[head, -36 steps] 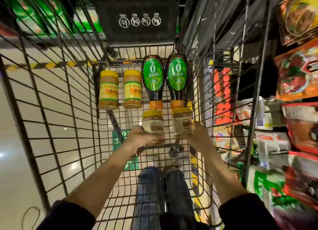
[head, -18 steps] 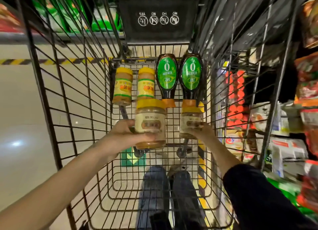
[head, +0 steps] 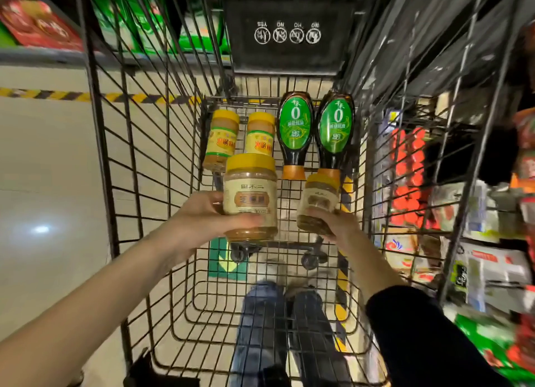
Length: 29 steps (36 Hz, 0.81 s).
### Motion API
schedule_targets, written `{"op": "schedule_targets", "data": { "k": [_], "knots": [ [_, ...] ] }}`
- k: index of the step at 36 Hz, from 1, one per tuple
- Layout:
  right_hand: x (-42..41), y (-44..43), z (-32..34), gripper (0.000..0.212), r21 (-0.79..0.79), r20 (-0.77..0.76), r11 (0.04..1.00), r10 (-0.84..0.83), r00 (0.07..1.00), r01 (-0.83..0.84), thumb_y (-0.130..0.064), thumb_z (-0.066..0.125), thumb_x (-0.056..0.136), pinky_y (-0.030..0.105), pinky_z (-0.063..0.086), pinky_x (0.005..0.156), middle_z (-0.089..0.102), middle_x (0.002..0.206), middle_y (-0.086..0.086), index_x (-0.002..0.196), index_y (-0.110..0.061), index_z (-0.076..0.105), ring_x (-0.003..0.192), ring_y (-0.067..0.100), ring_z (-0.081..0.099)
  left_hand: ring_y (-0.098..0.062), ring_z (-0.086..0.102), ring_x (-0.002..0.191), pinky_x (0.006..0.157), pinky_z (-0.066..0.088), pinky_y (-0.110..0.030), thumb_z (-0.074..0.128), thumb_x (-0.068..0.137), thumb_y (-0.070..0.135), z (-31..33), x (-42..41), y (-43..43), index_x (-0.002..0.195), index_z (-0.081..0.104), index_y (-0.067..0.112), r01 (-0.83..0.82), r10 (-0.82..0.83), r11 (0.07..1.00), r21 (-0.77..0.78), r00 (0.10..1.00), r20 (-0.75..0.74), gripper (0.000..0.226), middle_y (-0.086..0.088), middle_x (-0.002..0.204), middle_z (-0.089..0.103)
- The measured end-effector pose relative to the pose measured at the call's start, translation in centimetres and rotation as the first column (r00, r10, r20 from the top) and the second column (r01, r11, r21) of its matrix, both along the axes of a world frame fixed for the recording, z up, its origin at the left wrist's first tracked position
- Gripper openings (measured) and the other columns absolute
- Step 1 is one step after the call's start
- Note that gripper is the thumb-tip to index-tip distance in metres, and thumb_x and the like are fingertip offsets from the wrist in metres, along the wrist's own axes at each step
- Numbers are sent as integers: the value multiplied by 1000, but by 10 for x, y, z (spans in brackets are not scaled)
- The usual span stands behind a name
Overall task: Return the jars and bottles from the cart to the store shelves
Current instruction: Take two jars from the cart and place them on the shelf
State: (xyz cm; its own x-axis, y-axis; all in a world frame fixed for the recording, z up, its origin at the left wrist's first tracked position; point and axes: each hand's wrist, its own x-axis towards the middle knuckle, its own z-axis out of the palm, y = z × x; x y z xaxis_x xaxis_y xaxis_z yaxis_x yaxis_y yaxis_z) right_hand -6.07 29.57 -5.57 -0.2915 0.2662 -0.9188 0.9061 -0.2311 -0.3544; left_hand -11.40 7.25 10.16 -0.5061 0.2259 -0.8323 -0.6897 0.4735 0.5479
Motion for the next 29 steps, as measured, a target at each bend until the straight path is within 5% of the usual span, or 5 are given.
{"op": "schedule_targets", "data": {
  "k": [5,15,20,24,29],
  "knots": [
    [-9,-5,27,69,-33,-169,997,66,983,-72,-37,92,32,39,55,88,71,101,7,93,-17,67,94,23,68,3,68,66,57,48,-11,78,60,25,22,2,3,101,64,17,-48,48,999,-5,998,-51,44,12,75,75],
    [-15,-2,143,37,-2,-474,984,159,866,-181,-2,83,60,10,48,59,66,68,-18,76,-28,62,58,-9,63,6,67,68,59,49,-9,80,56,23,97,15,7,92,63,23,-150,151,988,24,958,-245,40,10,76,74],
    [-4,11,207,40,3,-605,979,165,779,-205,3,84,56,7,48,57,70,67,-18,81,-21,64,63,-9,65,3,68,69,54,48,-5,80,53,20,140,24,14,108,63,9,-136,154,988,76,920,-360,59,2,81,75],
    [13,24,258,67,37,-713,980,162,683,-194,-19,87,37,23,56,76,75,85,-5,100,-9,67,81,6,70,1,70,71,55,48,-5,80,51,14,177,34,23,105,63,7,-80,141,985,154,888,-439,56,6,79,76],
    [44,48,320,63,89,-798,986,154,583,-138,-2,89,46,18,54,69,75,93,-2,104,-14,66,87,11,71,-2,71,72,58,50,-8,82,53,9,221,42,37,96,65,20,44,72,982,183,809,-583,47,12,79,75]
  ]
}}
